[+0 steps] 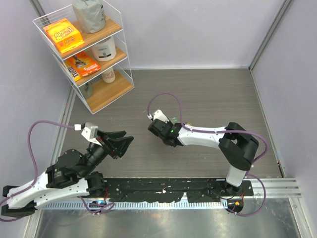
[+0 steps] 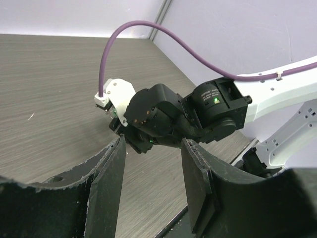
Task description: Put the keys on the keyring
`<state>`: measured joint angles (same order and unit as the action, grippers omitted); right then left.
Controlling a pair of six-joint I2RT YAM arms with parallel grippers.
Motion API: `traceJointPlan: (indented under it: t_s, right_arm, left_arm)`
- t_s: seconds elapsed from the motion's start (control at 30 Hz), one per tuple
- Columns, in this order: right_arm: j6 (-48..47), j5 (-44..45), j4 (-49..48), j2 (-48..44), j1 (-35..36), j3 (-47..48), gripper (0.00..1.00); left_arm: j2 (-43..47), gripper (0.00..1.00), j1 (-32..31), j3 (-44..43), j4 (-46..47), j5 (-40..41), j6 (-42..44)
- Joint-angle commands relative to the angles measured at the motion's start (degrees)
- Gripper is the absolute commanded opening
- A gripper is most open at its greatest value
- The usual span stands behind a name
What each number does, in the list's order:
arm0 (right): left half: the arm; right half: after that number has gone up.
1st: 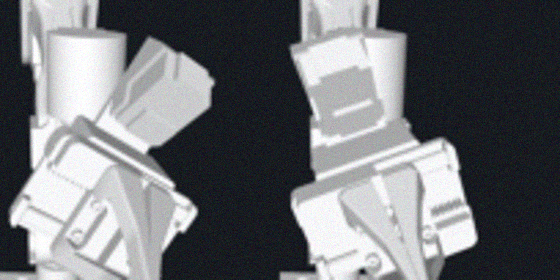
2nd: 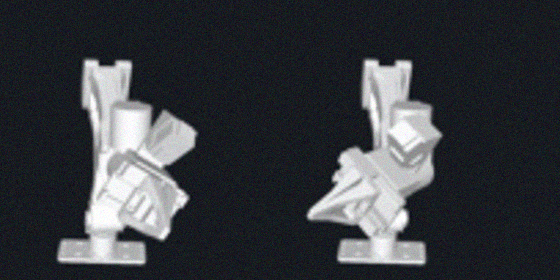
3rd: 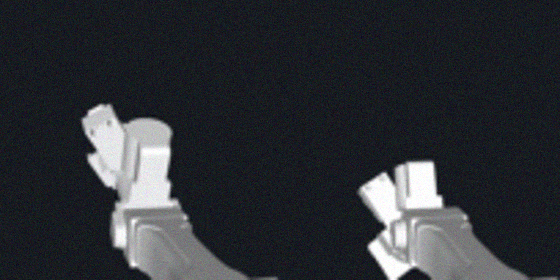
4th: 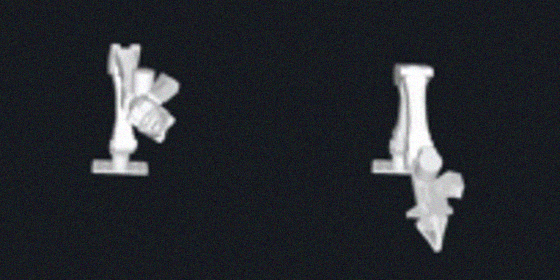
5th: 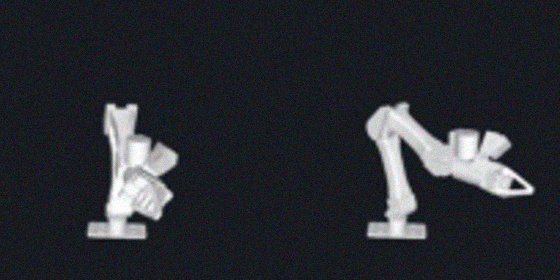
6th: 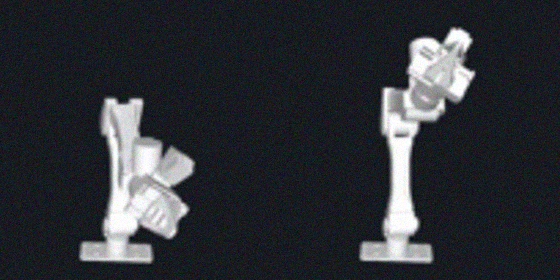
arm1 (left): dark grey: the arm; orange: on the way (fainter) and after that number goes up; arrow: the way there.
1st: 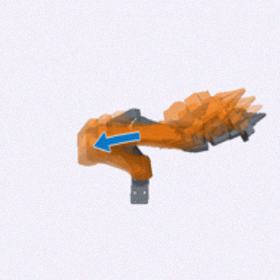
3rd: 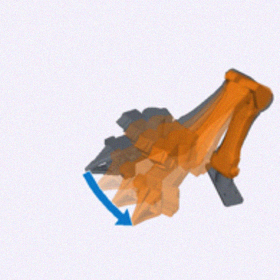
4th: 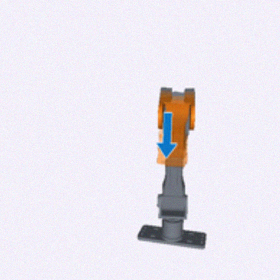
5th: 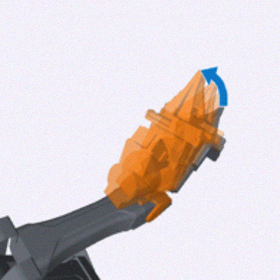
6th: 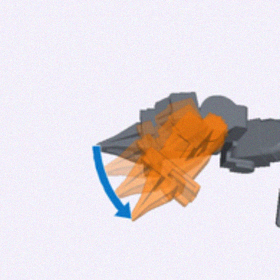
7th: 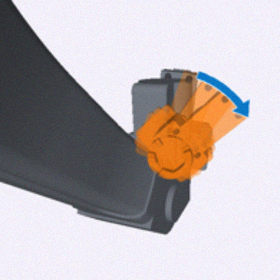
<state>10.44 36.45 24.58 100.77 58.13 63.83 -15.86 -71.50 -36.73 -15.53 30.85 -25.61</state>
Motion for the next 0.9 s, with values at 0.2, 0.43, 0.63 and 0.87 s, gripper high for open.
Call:
traceJointPlan:
  t_s: [0.2, 0.43, 0.63, 0.87]
  right_arm:
    - [10.1, -10.1, -3.9, -4.7, 3.2, -5.1, 0.48]
    - [10.3, -12.3, -2.1, -16.4, 4.7, -6.1, 0.59]
    - [6.8, -15.5, -0.6, -30.4, 6.3, -5.8, 0.82]
    - [2.1, -15.8, 5.6, -42.7, 6.6, -1.3, 0.95]
  left_arm:
    - [1.3, 0.53, 0.0, -1.1, -0.6, 0.7, -1.6]
    - [1.2, 0.53, 0.0, -2.2, -1.3, 0.6, -1.4]
    - [0.2, 0.53, 0.0, -3.9, -2.0, 0.8, 0.1]
    - [-1.8, 0.57, 0.0, -6.3, -3.0, 0.6, 2.7]
